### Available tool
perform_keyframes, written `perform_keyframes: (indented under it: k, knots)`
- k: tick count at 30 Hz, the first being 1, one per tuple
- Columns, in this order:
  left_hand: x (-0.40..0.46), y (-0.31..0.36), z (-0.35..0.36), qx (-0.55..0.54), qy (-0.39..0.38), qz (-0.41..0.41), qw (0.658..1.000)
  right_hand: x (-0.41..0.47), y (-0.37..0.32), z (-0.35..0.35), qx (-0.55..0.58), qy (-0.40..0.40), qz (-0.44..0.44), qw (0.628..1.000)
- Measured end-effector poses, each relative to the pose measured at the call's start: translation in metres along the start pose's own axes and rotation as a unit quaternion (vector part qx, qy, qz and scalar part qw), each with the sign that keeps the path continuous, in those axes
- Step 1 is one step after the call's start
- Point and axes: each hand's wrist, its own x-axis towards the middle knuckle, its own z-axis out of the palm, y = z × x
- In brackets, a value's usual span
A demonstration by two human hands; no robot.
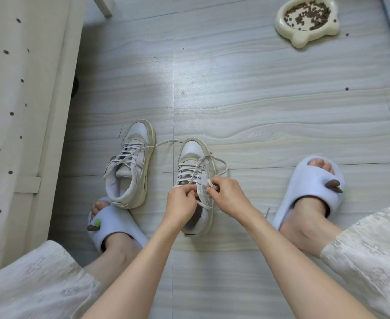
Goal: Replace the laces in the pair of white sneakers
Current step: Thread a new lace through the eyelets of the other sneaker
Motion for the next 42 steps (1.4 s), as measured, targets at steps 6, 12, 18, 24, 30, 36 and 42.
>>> perform_keyframes:
  k: [6,12,18,24,30,36,42]
  knots:
    - [0.002,-0.003,-0.001,0.014,-0.018,0.024,0.999,-0.001,0.006,0.007,0.018,-0.002,0.01,1.0]
    - [0.002,-0.01,-0.001,-0.02,-0.024,0.02,0.999,-0.002,0.001,0.012,0.061,0.039,0.0,0.997]
    - [-0.001,-0.008,0.003,0.022,0.022,0.06,0.998,-0.003,0.005,0.019,0.27,0.008,0.116,0.956]
    - [-0.001,-0.018,-0.001,0.067,0.072,0.09,0.991,-0.005,0.001,0.028,0.291,0.007,0.125,0.949]
    - [-0.013,-0.003,-0.079,-0.416,0.125,0.011,0.901,-0.004,-0.004,0.031,0.245,0.025,0.125,0.961]
    - [-0.021,-0.009,-0.138,-0.236,0.189,0.003,0.953,-0.004,-0.007,0.03,0.227,0.028,0.142,0.963]
    - [-0.048,-0.069,-0.136,0.228,-0.061,0.04,0.971,-0.006,-0.009,0.034,0.227,0.039,0.151,0.961]
